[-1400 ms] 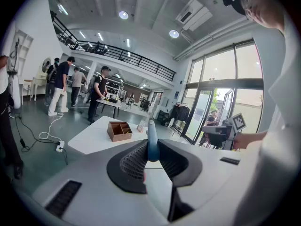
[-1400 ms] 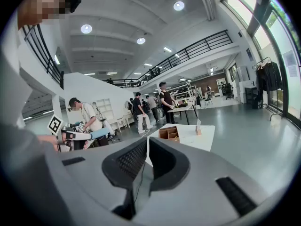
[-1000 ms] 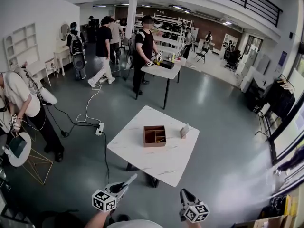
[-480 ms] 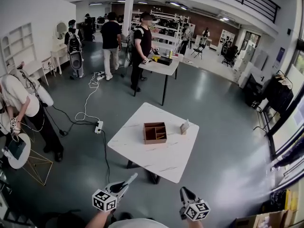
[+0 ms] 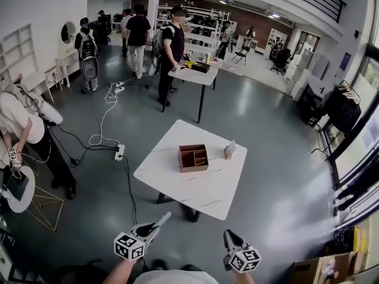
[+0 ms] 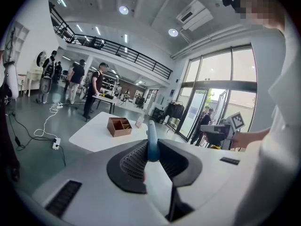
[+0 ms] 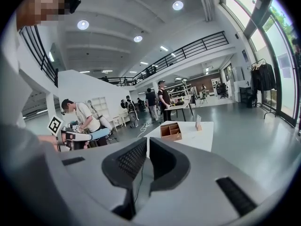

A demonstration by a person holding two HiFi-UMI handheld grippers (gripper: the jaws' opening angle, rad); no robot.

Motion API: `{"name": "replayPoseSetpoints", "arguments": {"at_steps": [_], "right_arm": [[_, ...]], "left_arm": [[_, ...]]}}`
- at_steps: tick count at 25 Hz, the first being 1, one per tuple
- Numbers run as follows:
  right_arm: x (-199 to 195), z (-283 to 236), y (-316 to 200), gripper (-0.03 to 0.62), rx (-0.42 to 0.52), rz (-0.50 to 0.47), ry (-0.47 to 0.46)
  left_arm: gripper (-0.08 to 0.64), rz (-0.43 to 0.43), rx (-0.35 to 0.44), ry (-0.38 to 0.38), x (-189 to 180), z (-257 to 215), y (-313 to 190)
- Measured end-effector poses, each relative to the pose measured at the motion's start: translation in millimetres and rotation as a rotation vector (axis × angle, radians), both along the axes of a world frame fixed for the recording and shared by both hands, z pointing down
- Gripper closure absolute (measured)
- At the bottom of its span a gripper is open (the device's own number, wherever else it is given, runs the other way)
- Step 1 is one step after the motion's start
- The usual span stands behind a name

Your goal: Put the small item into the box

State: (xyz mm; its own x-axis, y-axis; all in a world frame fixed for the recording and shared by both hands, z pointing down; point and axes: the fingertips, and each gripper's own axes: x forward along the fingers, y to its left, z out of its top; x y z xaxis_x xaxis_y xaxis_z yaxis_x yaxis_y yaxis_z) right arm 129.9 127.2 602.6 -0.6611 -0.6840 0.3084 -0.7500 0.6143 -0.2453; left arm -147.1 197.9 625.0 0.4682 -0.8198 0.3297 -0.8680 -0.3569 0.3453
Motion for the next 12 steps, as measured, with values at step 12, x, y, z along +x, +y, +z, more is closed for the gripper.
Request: {"name": "replayPoseSetpoints", "arguments": {"at_steps": [12], "right_arm": [[-12.5, 0.9, 11.1, 0.557, -0.006, 0.017, 0.020]], "left_arm": [[0.485, 0.031, -0.014, 0.016, -11.7, 6.0, -0.6]]}}
